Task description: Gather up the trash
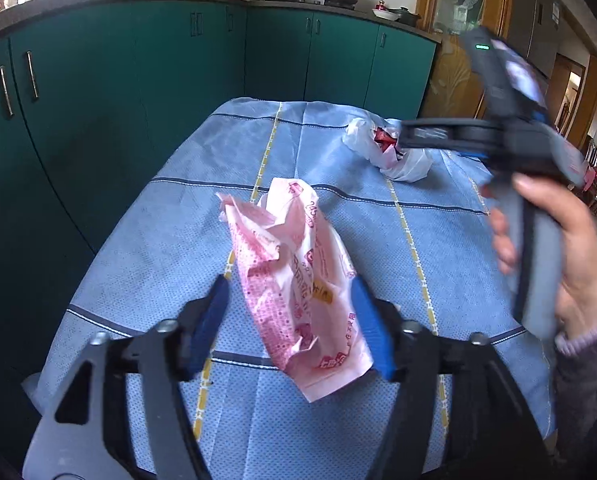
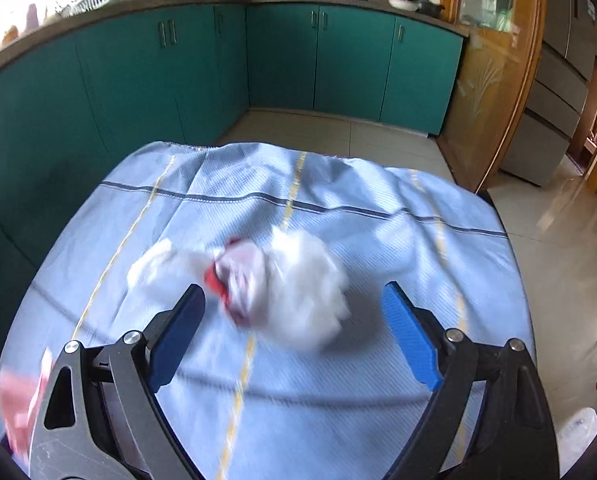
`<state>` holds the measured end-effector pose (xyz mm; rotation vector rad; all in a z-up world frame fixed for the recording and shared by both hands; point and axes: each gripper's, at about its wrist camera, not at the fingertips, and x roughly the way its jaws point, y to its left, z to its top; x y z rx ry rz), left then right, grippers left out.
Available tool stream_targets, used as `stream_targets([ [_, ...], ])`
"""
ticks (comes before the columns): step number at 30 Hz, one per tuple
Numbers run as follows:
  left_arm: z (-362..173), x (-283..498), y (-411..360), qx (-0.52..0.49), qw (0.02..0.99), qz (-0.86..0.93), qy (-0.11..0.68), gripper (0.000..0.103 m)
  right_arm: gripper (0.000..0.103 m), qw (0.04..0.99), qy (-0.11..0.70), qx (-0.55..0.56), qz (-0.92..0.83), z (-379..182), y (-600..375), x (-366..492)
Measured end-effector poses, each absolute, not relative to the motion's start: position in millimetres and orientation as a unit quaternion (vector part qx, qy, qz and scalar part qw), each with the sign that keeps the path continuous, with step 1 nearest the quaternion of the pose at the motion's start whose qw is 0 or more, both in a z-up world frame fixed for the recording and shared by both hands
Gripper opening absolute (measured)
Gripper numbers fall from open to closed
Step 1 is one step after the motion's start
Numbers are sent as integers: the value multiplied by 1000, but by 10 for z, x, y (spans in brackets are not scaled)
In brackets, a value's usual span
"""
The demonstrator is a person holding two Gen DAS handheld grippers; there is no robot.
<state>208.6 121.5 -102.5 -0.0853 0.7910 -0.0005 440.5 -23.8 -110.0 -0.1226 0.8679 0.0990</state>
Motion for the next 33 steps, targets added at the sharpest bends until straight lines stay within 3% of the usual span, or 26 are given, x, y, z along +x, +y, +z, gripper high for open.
stream_targets([
  [2,-1025,2087,1232,-45,922,-1,384,73,84,895,439,-54,52,-1232,-190,4529],
  [3,-1029,2086,1235,-46,922,-4,384,74,65,892,446,-49,56,-1285,-184,4532],
  [5,-1031,2097,1239,-48,922,-9,384,75,46,885,459,-48,57,-1348,-214,4468],
  [9,-1049,2119,1260,-52,921,-10,385,76,36,888,451,-47,75,-1290,-274,4198],
  [19,-1062,2088,1274,-49,921,-5,387,79,36,882,452,-80,110,-1027,-748,2979],
  [23,-1075,2064,1302,-54,920,-4,389,79,44,875,465,-89,102,-1060,-922,2633],
  [25,-1094,2066,1315,-62,917,-5,395,80,53,875,465,-89,97,-1082,-990,2518],
  [27,-1105,2067,1324,-73,915,-14,398,82,69,876,467,-73,97,-1092,-1076,2424],
  [32,-1175,2147,1284,-89,911,-32,402,81,72,877,465,-71,96,-1065,-1177,2299],
  [33,-1196,2159,1279,-90,911,-28,402,71,73,879,462,-71,91,-1038,-1195,2280],
])
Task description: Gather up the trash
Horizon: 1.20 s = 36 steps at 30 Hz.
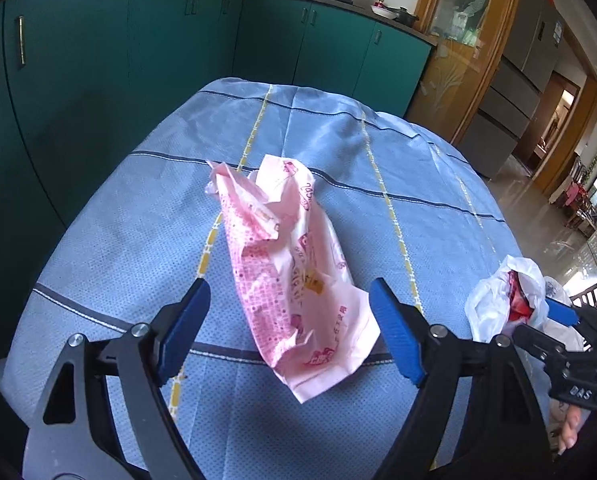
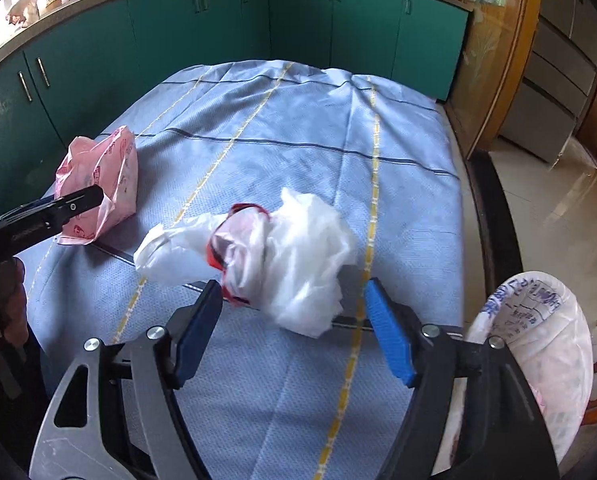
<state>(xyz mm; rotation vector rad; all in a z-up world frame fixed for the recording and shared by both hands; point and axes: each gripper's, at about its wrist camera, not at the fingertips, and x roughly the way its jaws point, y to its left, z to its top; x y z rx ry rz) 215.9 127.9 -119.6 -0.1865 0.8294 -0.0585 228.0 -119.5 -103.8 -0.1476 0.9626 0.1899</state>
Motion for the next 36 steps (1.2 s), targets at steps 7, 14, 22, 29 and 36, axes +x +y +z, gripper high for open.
stream_targets([
  [7,-1229,2152,1138,-77,907,-63,409,32,77,890,445,-51,81,-928,-1301,2179],
  [14,-1114,1825,900,-1,911,-110,397,24,77,892,443,-46,78,-935,-1262,2158],
  [22,-1000,1636,967,33,926,-84,366,50,78,891,445,-50,74,-949,-1253,2105],
  [29,-879,1514,1038,9,934,-80,349,82,78,893,444,-37,61,-946,-1302,2090],
  [36,-904,1496,983,16,932,-83,353,90,78,892,448,-30,56,-974,-1338,2068],
])
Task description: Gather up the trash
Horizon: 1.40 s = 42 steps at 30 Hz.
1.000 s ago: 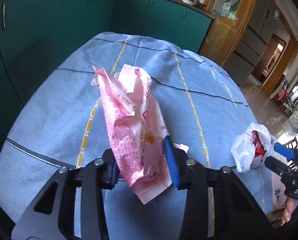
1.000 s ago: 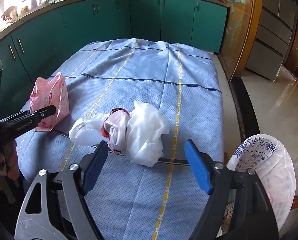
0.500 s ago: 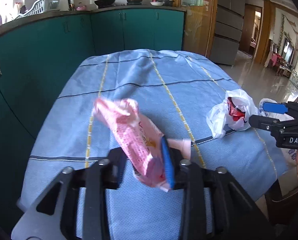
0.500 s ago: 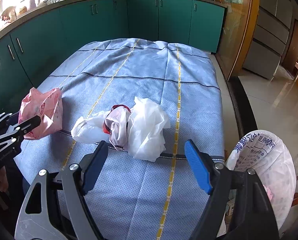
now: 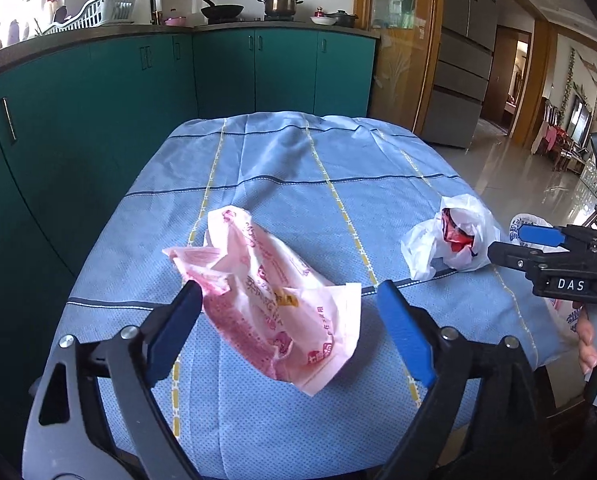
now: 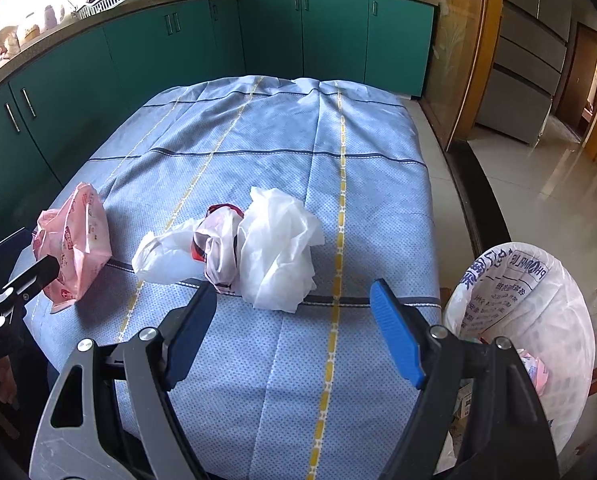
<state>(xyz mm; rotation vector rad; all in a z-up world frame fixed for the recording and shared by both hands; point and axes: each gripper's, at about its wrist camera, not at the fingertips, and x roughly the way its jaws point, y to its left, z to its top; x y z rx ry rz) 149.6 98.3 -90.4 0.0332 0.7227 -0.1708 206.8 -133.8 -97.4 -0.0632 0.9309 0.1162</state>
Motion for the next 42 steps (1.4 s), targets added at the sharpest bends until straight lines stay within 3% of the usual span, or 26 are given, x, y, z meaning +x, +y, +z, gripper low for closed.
stream_targets([
  [42,-822,1357,964,17,937,-69,343,97,81,890,453,-8,49,-1019,-1506,1986],
])
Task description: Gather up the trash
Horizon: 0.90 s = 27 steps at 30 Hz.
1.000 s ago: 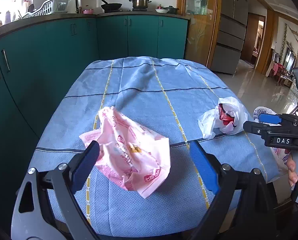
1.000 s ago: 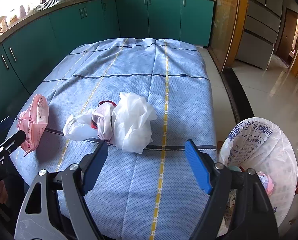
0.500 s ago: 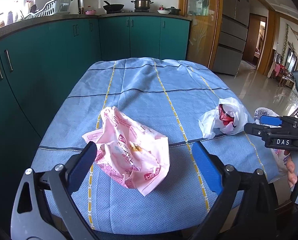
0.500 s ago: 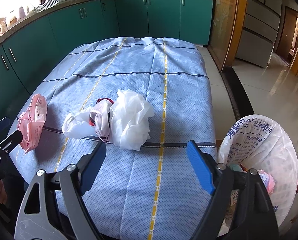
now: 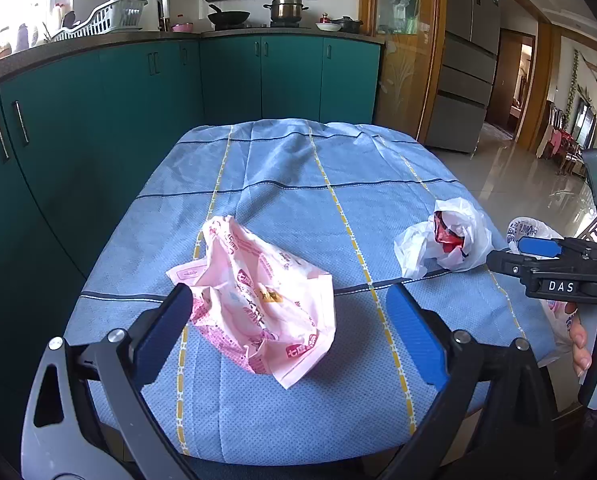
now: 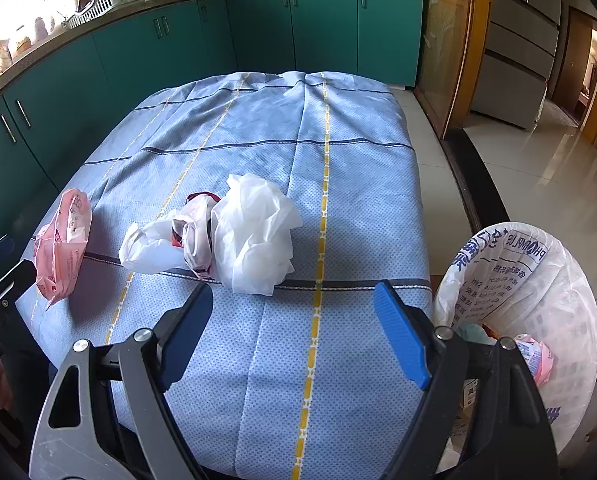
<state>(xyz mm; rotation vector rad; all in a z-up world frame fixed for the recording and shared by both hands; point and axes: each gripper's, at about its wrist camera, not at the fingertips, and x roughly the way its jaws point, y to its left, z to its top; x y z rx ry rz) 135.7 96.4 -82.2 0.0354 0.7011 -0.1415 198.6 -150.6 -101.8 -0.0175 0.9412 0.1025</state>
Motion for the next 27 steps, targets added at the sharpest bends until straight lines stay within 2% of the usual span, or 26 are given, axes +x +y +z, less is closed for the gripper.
stream_targets([
  [20,-818,1368,1072,4,937,-55,344,97,81,896,439,-7,59,-1018,-1352,2191],
  [23,-823,1363,1084,4,937,-53,345,97,87,897,437,-6,70,-1049,-1218,2315],
  [27,-830,1359,1097,4,936,-51,347,97,87,892,445,-11,83,-1158,-1030,2466],
])
